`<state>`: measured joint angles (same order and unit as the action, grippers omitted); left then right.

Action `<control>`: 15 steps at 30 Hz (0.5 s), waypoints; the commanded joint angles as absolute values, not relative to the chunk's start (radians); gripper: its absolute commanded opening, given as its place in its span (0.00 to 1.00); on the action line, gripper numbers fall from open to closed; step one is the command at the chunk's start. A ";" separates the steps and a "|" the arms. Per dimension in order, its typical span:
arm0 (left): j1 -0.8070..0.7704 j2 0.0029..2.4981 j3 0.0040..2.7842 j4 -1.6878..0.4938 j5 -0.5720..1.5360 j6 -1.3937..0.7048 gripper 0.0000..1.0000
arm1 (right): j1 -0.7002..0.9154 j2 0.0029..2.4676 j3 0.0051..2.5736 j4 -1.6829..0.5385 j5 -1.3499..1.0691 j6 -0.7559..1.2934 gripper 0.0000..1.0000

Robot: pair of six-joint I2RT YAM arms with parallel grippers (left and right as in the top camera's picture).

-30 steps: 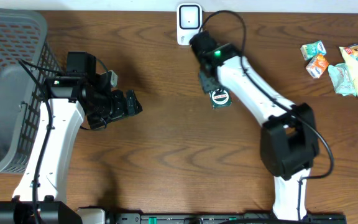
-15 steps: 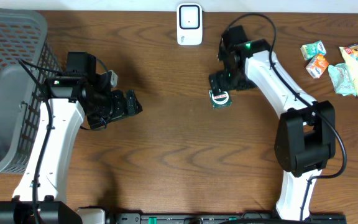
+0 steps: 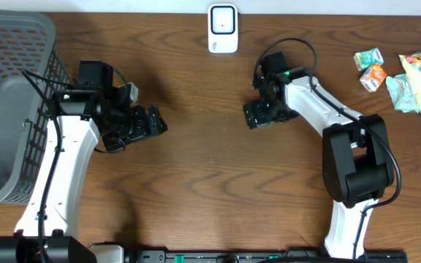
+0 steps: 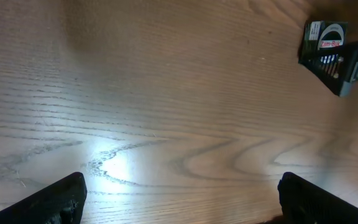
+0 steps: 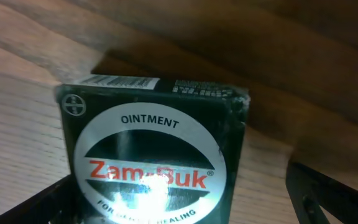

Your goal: Scan the item barcode

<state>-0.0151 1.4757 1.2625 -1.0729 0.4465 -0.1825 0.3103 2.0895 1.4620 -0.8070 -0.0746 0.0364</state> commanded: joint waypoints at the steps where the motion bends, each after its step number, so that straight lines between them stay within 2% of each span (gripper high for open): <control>1: -0.017 1.483 1.261 -1.076 0.452 -0.169 0.98 | 0.309 2.080 1.442 -0.791 -0.089 0.022 0.95; 5: -0.017 1.483 1.261 -1.076 0.452 -0.169 0.98 | 0.310 2.080 1.439 -0.788 -0.089 0.029 0.67; 7: -0.017 1.483 1.261 -1.076 0.452 -0.169 0.98 | 0.309 2.080 1.439 -0.788 -0.090 0.055 0.61; 15: -0.017 1.483 1.261 -1.076 0.452 -0.169 0.98 | 0.309 2.080 1.440 -0.748 -0.273 0.062 0.59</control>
